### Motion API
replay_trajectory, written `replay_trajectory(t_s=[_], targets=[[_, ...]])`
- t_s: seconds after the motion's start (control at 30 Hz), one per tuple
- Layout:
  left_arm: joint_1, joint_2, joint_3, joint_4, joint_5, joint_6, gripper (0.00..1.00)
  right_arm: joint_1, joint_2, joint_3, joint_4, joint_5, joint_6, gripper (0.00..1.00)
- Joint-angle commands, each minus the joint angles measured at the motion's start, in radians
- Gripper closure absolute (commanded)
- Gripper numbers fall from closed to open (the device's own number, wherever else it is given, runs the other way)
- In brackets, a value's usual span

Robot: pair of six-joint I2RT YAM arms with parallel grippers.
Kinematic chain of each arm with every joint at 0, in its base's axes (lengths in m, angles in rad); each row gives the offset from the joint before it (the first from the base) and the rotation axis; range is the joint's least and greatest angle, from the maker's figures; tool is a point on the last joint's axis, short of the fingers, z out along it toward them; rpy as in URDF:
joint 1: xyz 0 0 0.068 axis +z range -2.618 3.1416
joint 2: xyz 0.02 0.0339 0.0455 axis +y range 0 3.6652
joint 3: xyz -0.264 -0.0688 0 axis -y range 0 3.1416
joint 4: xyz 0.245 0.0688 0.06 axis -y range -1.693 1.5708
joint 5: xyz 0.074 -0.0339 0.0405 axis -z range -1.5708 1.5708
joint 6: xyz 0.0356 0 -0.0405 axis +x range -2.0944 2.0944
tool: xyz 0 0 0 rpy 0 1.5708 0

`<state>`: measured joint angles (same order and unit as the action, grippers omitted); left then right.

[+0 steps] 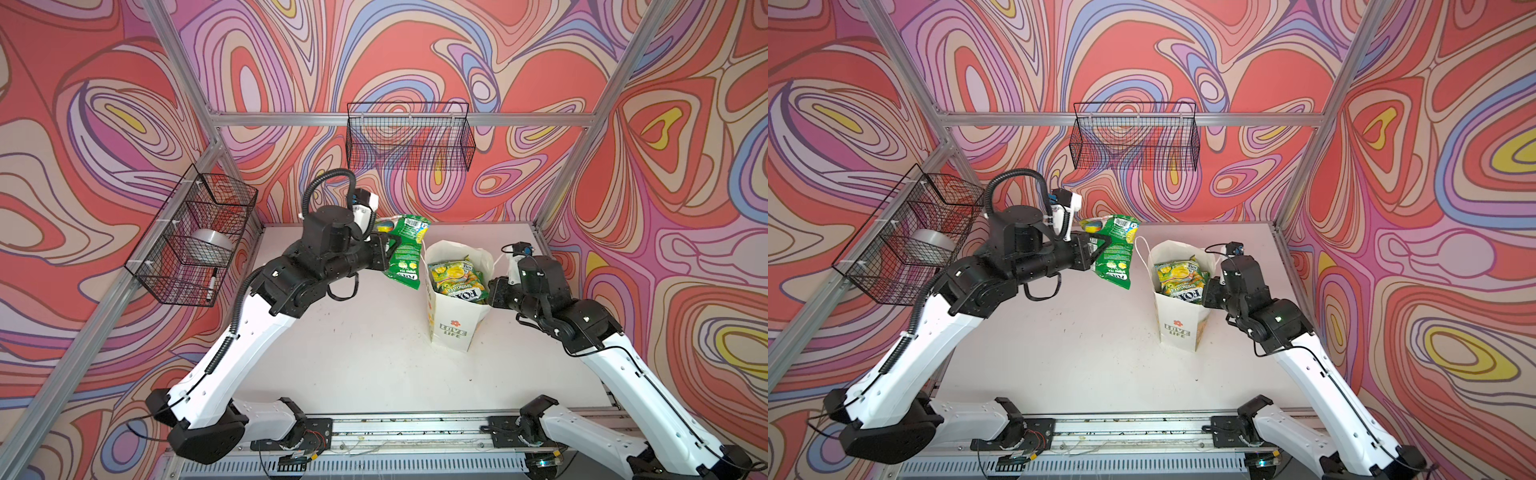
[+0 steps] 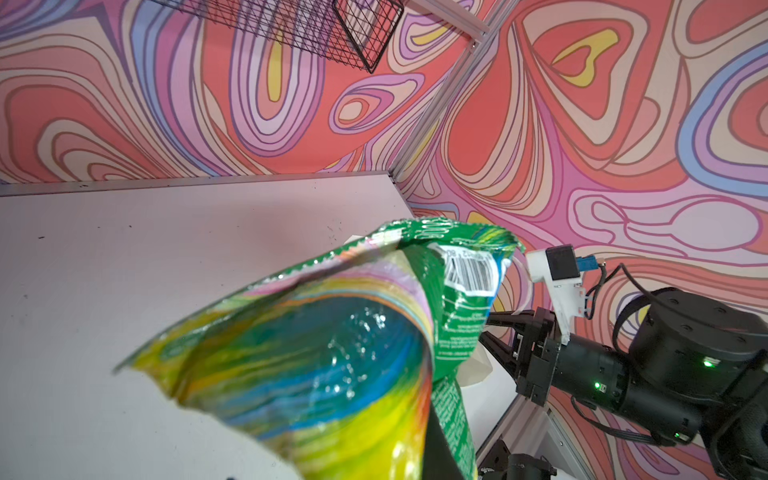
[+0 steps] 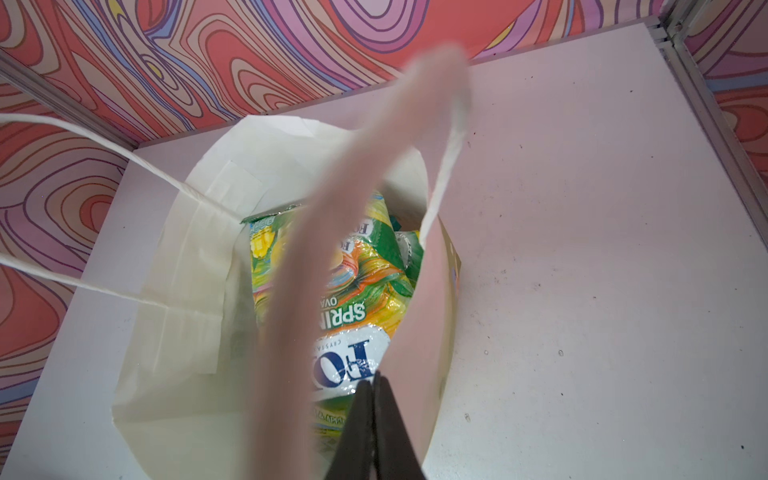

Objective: Place the snacks into the paper bag
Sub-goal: 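Lower the green packet into the bag held by the right gripper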

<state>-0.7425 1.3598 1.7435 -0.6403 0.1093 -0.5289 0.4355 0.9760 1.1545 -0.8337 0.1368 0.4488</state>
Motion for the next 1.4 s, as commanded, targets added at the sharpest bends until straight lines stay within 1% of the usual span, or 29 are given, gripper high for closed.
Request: replay_trajectory(t_s=[0.0,0.1,0.2,0.3,0.37,0.57,0.73,1.0,1.07,1.13,1.23,1.37], targets=[[-0.09,0.082,0.127,0.09,-0.077,0.027,0.88,0.003,-0.016,0.002,0.058,-0.008,0.007,1.0],[-0.162,0.189,0.227,0.086,-0.103,0.057,0.88,0.003,-0.008,0.014,0.043,0.001,0.003,1.0],[-0.225,0.318,0.362,0.03,-0.133,0.093,0.88,0.004,-0.015,0.008,0.05,0.004,0.004,1.0],[-0.264,0.438,0.491,-0.041,-0.166,0.125,0.88,0.004,-0.027,0.008,0.049,-0.005,0.01,1.0],[-0.27,0.489,0.529,-0.072,-0.194,0.126,0.88,0.004,-0.035,0.014,0.034,0.003,0.006,1.0],[-0.268,0.565,0.556,-0.078,-0.295,0.137,0.88,0.004,-0.056,0.019,0.008,0.009,0.001,1.0],[-0.268,0.615,0.575,-0.112,-0.31,0.139,0.88,0.004,-0.056,0.017,0.01,0.013,-0.002,1.0],[-0.268,0.668,0.582,-0.13,-0.35,0.191,0.87,0.005,-0.048,0.014,0.026,-0.003,0.0,1.0],[-0.267,0.69,0.619,-0.15,-0.349,0.204,0.87,0.004,-0.044,0.012,0.028,-0.011,0.004,1.0],[-0.267,0.701,0.623,-0.17,-0.332,0.198,0.87,0.005,-0.039,0.021,0.018,-0.013,0.004,1.0],[-0.268,0.694,0.58,-0.189,-0.295,0.17,0.88,0.003,-0.045,0.028,0.014,0.011,-0.003,1.0],[-0.273,0.653,0.485,-0.154,-0.262,0.141,0.88,0.004,-0.047,0.021,0.026,0.011,0.0,1.0]])
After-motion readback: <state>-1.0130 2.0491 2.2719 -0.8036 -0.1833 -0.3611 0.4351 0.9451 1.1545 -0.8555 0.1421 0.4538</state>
